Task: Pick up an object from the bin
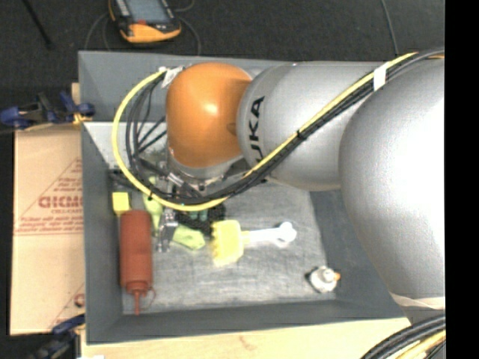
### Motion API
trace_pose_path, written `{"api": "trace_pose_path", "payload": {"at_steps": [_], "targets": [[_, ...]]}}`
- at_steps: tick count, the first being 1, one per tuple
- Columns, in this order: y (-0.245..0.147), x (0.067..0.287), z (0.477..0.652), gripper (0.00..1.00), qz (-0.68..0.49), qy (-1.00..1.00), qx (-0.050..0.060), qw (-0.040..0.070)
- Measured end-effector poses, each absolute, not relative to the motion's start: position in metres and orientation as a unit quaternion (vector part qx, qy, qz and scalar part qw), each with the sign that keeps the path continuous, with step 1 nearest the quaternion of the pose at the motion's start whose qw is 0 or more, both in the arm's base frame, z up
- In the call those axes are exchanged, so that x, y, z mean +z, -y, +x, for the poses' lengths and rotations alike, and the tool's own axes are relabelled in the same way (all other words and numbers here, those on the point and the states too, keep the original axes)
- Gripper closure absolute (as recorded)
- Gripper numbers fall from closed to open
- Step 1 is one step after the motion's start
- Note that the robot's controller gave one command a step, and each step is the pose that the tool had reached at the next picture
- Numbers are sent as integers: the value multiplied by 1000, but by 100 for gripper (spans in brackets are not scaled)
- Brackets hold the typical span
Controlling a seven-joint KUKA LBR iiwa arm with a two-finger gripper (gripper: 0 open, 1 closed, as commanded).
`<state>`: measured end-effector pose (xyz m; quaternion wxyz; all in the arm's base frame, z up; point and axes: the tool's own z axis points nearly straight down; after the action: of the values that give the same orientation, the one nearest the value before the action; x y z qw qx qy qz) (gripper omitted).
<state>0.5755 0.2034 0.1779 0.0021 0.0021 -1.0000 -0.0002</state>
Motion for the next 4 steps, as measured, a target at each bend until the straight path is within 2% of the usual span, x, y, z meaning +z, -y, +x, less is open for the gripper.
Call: {"api": "trace_pose_path", "payload": {"at_steps": [1, 2, 3, 4], "targets": [[-203, 182, 578, 0, 0, 1000, -1, -2], [-206, 166, 606, 0, -28, 1000, -2, -5], [-199, 139, 631, 0, -6, 1000, 0, -2], [-194, 96, 637, 0, 30, 1000, -1, -6]]}}
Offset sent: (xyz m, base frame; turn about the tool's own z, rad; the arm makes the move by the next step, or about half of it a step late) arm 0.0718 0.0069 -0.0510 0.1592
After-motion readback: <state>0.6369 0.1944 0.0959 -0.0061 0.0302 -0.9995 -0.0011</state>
